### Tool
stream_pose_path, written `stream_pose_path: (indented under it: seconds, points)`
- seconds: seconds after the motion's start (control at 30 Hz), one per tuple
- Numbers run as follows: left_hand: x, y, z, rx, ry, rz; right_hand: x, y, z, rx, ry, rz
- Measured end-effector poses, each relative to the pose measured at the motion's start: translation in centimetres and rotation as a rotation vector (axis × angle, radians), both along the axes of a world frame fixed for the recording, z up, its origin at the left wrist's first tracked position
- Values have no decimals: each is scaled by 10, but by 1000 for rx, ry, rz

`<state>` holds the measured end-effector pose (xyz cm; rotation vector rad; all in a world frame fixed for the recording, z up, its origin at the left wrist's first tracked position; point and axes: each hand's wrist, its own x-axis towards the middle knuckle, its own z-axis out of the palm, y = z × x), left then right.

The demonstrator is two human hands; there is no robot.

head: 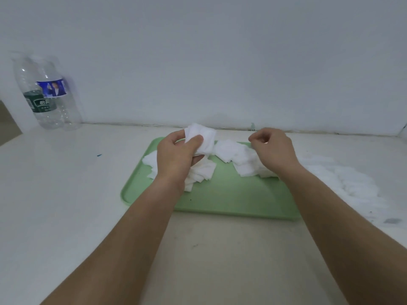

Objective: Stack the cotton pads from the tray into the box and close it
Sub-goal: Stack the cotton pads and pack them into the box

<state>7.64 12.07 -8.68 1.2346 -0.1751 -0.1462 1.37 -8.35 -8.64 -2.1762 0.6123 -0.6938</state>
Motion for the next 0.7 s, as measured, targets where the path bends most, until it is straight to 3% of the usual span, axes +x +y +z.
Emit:
stream_pose_path:
  seconds: [0.23, 0.4, 0.53, 0.7]
  points:
    - [4, 1, 0, -56, 57, 4, 41, -5, -3, -343, 316, 81]
    - [2, 0, -1, -57, 43, -13, 59, 5, -5, -398, 444, 49]
    - [2, 0, 0, -66, 64, -19, 61, 8, -8, -405, 354, 67]
    - [1, 1, 0, -44, 53, -14, 37, 14, -5, -38, 21, 107]
